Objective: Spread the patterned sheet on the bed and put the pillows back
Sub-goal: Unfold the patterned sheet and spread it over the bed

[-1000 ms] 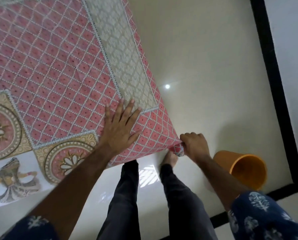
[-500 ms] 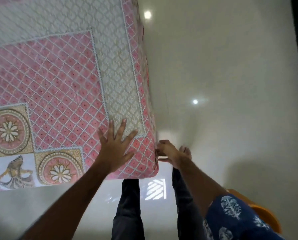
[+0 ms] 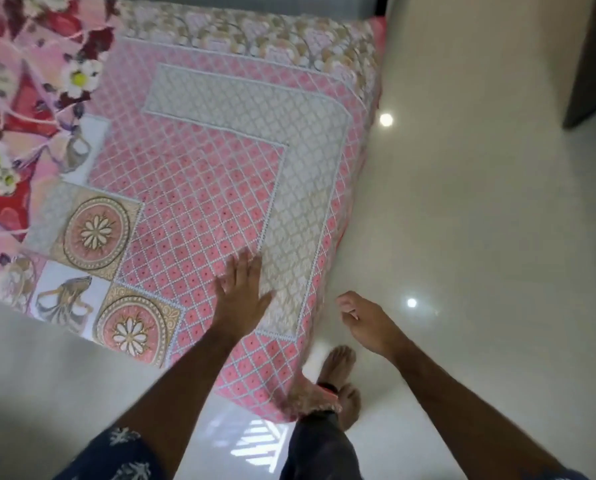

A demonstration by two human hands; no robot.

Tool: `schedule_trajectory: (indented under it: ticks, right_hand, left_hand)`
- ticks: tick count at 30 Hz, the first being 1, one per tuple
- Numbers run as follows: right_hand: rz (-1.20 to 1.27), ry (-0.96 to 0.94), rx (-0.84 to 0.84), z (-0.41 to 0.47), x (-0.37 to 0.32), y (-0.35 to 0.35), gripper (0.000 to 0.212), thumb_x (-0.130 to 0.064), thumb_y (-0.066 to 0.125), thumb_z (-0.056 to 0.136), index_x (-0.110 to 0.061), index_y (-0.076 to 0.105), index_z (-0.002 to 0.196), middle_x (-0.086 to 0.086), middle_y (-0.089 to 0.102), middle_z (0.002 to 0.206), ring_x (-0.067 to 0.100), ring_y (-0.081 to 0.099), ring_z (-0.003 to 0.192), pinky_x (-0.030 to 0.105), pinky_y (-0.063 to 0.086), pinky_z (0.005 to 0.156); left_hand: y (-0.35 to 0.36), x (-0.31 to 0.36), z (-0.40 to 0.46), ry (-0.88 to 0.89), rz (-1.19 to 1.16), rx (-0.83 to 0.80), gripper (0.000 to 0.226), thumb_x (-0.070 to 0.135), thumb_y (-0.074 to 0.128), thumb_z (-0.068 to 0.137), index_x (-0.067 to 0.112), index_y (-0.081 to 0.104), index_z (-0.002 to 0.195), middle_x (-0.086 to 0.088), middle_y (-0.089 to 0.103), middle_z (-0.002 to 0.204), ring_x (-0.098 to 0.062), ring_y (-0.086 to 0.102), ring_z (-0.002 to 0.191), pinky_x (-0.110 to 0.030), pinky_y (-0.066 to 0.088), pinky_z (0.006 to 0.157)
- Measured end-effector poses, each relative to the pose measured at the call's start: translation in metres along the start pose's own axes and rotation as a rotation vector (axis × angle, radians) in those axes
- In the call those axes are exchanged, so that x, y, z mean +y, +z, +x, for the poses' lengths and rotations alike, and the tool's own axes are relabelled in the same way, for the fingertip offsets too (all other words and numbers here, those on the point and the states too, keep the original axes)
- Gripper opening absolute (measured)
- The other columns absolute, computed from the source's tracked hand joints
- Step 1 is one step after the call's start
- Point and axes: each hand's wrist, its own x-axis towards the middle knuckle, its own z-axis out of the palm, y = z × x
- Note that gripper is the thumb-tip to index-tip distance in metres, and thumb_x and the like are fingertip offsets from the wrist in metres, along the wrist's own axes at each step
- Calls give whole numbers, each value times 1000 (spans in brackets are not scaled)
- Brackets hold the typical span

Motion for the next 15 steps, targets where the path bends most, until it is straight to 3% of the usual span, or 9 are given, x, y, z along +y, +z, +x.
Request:
schedule_trajectory:
  ticks: [3,7,11,15]
  right_hand:
    - [-191,-102,-47,28,-36,-41,34,-9,49,101,-13,54,135,5,60,136,19,56,128,29,42,107]
    - [-477,-305,-78,75,-99,-76,44,-12,49,101,-16,47,145,5,50,146,23,46,136,29,35,109]
    - [-669,-541,-64,132,-161,-101,48,-15,52,98,-20,45,145,3,45,147,25,47,130,41,45,105]
    - [-900,-678,-12,203,-205,-124,61,-18,56,95,-17,36,153,8,33,160,30,33,144,49,38,111]
  left_hand:
    - [-2,1,-2,6,4,-35,85,59,41,99,20,-2,162,-16,-9,168,-43,-3,153,-67,23,118]
    - [-5,-2,-3,4,11,-44,88,56,59,93,21,16,161,-15,9,167,-44,15,151,-67,36,110]
    - [-17,-6,25,23,-16,-28,73,64,35,99,25,23,160,-8,15,168,-39,16,153,-70,30,113]
    - [-36,-6,78,-64,-59,72,66,58,25,103,21,30,158,-11,24,166,-39,22,152,-68,25,116]
